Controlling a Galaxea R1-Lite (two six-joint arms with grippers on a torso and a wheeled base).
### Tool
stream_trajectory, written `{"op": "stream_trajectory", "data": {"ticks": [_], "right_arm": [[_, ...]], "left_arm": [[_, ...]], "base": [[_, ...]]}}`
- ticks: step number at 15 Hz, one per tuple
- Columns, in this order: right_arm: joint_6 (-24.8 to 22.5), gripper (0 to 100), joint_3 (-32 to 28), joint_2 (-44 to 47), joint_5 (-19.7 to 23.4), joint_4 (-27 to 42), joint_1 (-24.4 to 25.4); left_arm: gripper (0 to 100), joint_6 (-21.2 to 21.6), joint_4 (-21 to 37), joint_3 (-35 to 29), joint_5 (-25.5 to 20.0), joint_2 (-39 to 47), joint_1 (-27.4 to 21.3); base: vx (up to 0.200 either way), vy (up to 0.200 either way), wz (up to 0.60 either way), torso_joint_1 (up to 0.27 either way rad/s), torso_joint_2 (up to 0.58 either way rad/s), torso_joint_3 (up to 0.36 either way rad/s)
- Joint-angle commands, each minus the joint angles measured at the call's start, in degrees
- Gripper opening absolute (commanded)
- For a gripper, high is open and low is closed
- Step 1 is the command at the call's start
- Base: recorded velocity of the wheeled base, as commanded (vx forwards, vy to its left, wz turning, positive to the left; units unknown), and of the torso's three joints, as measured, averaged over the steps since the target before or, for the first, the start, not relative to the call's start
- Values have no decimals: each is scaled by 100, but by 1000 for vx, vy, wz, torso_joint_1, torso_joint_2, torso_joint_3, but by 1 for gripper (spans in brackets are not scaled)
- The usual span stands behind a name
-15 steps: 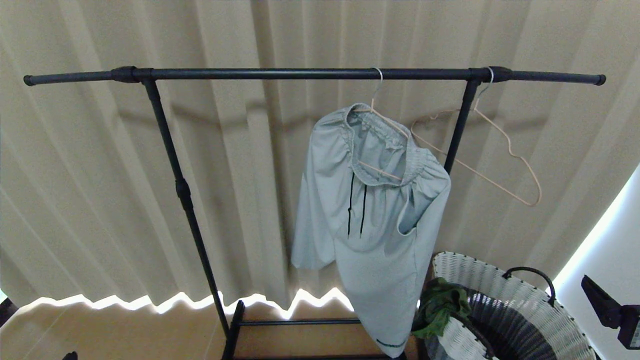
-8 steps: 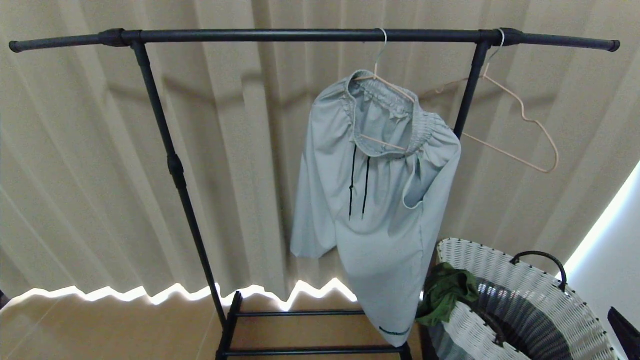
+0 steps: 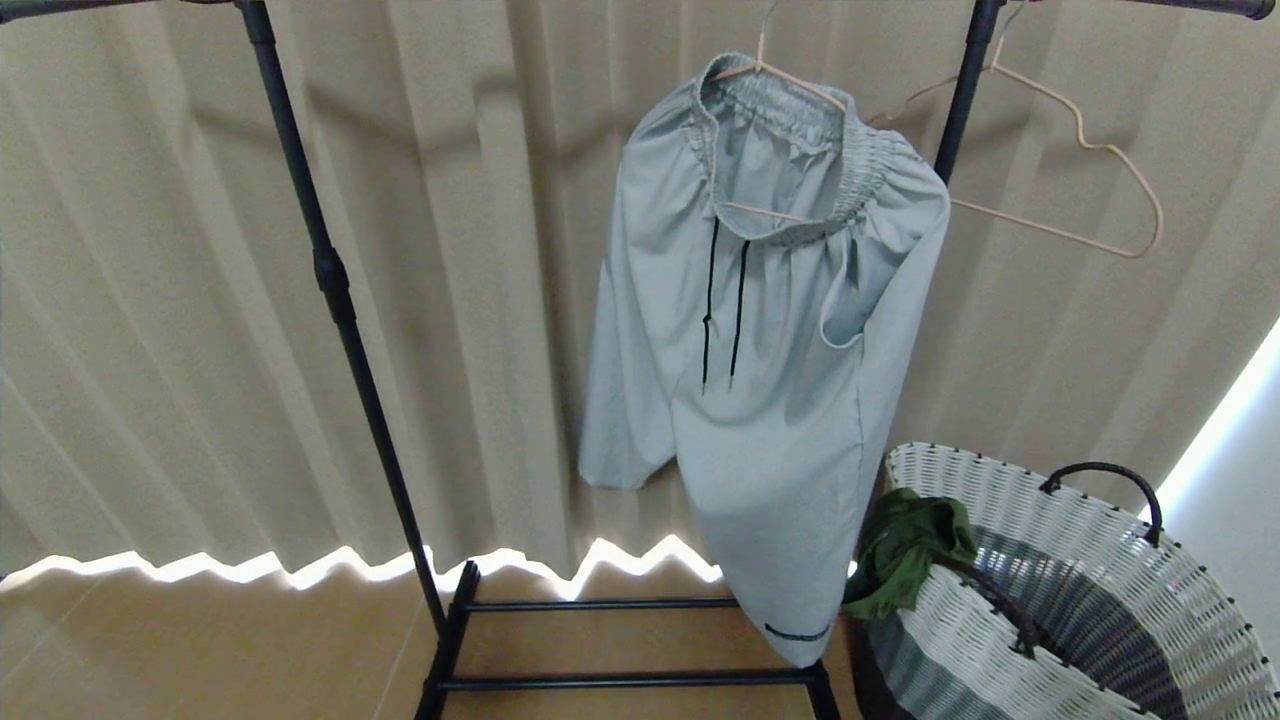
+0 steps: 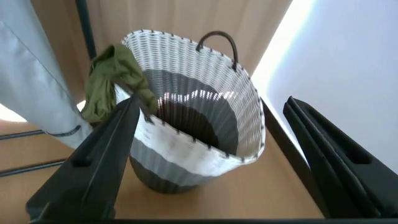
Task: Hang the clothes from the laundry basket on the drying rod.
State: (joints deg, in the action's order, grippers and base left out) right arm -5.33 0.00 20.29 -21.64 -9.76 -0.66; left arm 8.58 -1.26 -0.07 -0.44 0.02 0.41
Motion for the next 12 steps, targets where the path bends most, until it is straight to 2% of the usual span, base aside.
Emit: {"op": "stream_trajectory", "data": {"ticks": [1, 3, 4, 6, 8, 10, 11, 12], "right_arm": [[5, 100, 0, -1158, -16, 484, 22], [23, 100, 0, -1387, 11, 484, 48], [23, 100, 0, -1712, 125, 467, 180], [32, 100, 0, -1993, 661, 475, 92], [41, 100, 0, -2011, 749, 423, 92], [146, 100, 0, -2011, 1144, 388, 92], [462, 100, 0, -2020, 1566, 440, 92], [585, 100, 0, -2020, 1707, 511, 92]], "left_arm": [[100, -6, -6, 7, 0, -2, 2], [100, -50, -6, 7, -9, -2, 2], [100, -199, 3, 7, -18, -2, 2], [100, -428, 3, 7, -26, -2, 2], [100, -524, -6, 7, -18, -2, 2], [100, -463, 3, 7, -35, -2, 2], [100, -471, 11, 7, -44, -2, 2], [100, -489, 11, 7, -53, -2, 2]], "base": [[0, 0, 0, -27, 212, 198], [0, 0, 0, -2, 102, 88], [0, 0, 0, 0, 0, 0], [0, 0, 0, 0, 0, 0], [0, 0, 0, 0, 0, 0], [0, 0, 0, 0, 0, 0], [0, 0, 0, 0, 0, 0], [0, 0, 0, 0, 0, 0]]}}
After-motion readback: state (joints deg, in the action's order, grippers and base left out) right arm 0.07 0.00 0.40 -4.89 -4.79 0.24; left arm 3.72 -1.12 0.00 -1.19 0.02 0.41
